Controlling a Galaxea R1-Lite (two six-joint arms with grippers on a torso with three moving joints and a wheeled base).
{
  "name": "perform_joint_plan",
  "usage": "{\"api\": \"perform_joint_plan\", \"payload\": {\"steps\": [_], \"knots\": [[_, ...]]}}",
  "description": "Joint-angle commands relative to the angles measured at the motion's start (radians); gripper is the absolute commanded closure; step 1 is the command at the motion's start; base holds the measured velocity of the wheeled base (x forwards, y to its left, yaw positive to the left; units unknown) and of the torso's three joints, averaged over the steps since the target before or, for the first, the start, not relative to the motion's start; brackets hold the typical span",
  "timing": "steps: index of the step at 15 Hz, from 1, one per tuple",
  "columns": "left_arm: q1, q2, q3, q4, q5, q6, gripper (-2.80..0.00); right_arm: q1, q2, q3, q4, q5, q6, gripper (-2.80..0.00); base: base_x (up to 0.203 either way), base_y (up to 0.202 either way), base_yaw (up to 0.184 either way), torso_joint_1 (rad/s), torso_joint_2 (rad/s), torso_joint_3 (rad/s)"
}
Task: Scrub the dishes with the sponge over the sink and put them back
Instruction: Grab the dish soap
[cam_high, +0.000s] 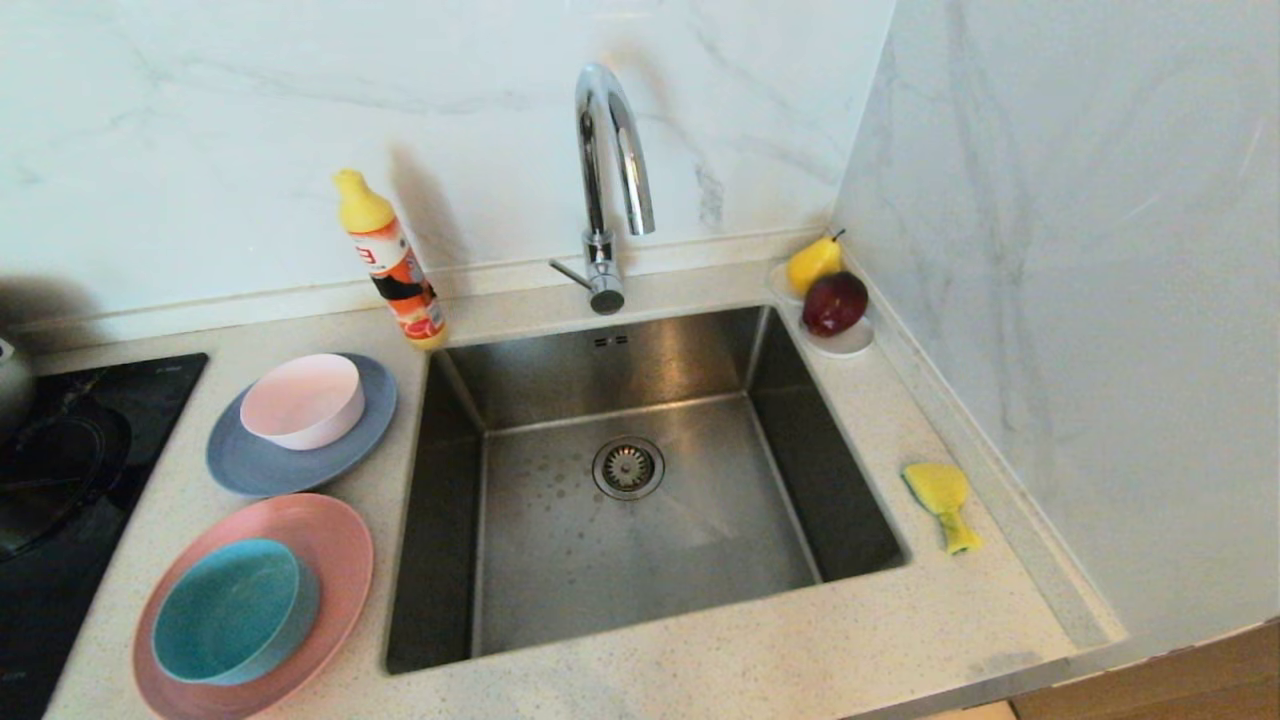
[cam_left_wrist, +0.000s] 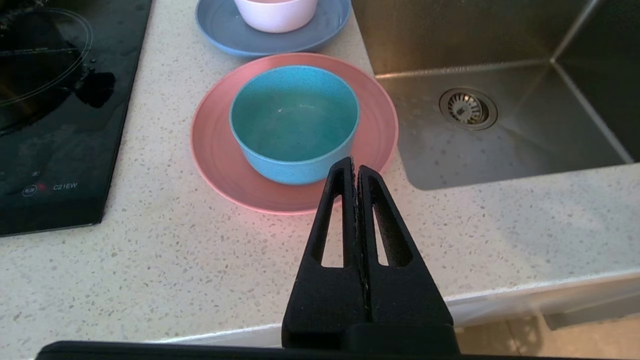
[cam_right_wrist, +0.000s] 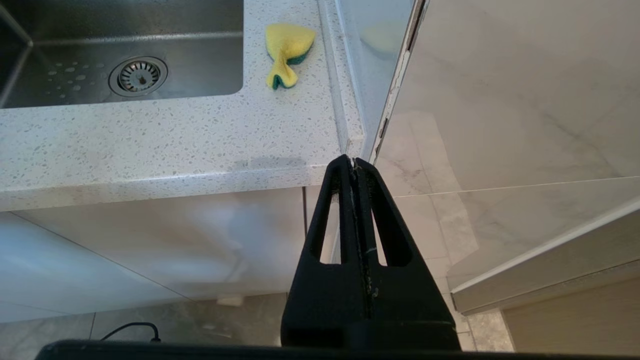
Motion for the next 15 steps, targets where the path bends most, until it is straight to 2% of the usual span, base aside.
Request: {"api": "perform_joint_plan", "payload": {"steps": [1,3,4,7,11,15], "knots": [[0.000,0.000,0.018,-0.003,0.000,-0.011,0.00,0.000,0.000,0.000,0.000,0.001,0.001,0.00,0.000,0.000,0.000,0.000,0.00,0.000],[0.000,0.000,0.007,-0.049,0.010,-0.013,0.00,0.000,-0.002,0.000,0.000,0.001,-0.001,0.00,0.000,0.000,0.000,0.000,0.00,0.000],[0.000,0.002,-0.032,-0.061,0.035,-0.012,0.00,0.000,0.000,0.000,0.000,0.001,-0.001,0.00,0.000,0.000,0.000,0.000,0.00,0.000],[0.000,0.092,-0.273,-0.018,0.073,-0.015,0.00,0.000,0.000,0.000,0.000,0.001,0.001,0.00,0.000,0.000,0.000,0.000,0.00,0.000],[0.001,0.416,-0.495,0.023,0.085,-0.026,0.00,0.000,0.000,0.000,0.000,0.001,-0.001,0.00,0.000,0.000,0.000,0.000,0.00,0.000],[0.014,0.792,-0.637,0.025,0.087,-0.150,0.00,0.000,0.000,0.000,0.000,0.001,-0.001,0.00,0.000,0.000,0.000,0.000,0.00,0.000]]}}
